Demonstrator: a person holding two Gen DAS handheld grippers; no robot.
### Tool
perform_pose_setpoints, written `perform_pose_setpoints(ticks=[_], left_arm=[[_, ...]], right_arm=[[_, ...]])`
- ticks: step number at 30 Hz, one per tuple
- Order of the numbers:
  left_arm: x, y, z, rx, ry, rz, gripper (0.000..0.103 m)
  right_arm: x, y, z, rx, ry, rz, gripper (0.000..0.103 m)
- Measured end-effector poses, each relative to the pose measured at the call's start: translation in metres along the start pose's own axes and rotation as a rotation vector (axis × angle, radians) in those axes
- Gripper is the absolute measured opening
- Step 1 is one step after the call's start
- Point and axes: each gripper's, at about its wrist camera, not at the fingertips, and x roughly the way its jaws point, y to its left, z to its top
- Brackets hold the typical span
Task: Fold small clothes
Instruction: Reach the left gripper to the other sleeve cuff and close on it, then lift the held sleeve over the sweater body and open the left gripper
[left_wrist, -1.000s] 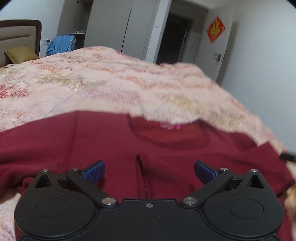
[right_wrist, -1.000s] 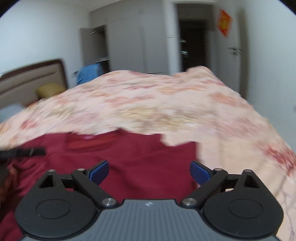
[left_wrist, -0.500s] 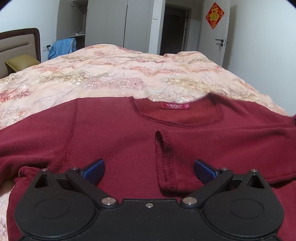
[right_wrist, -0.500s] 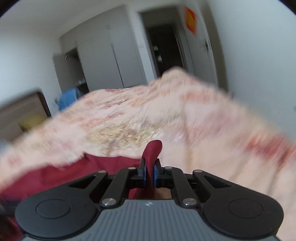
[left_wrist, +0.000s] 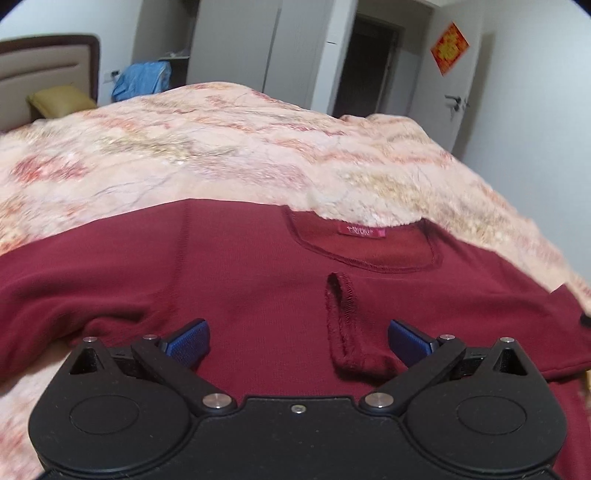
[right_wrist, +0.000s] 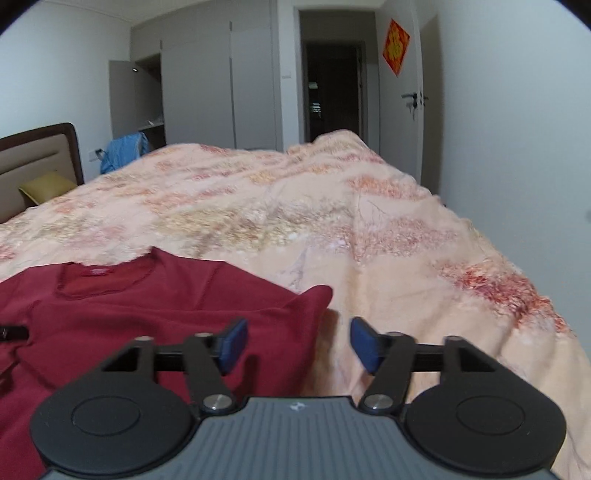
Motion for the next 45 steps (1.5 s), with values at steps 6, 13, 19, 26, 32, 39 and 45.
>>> perform_pose_setpoints(ticks=[6, 13, 19, 26, 32, 39, 45], left_arm=[[-0.064, 0.044, -0.017, -0.045, -0.026, 0.078, 0.102], [-0.136, 0.139, -0.048, -0.196, -0.031, 0.291, 0.102], [-0.179, 0.222, -0.075, -0.485, -0.100, 0.407, 0.102], [-0.190, 0.277, -0.093, -0.731, -0.203, 0.518, 0.102], [-0.182, 0.304, -0.098, -0.891, -0.268, 0.557, 0.096], [-0.185, 0.302, -0.092, -0.897, -0.372, 0.613, 0.061], [-0.193, 0.312, -0.095, -0.910, -0.425, 0.605, 0.028]], right_arm=[[-0.015, 0.022, -0.033, -0.110, 0.044, -0.077, 0.078], [-0.044, 0.036, -0.033, -0.082, -0.028, -0.017, 0.103], [-0.072, 0.072, -0.033, -0.111, -0.047, 0.093, 0.103], [-0.091, 0.129, -0.050, -0.165, -0.029, 0.240, 0.103], [-0.096, 0.169, -0.065, -0.227, -0.007, 0.306, 0.103], [-0.097, 0.183, -0.073, -0.234, 0.025, 0.334, 0.103], [-0.099, 0.178, -0.074, -0.217, 0.033, 0.337, 0.103]])
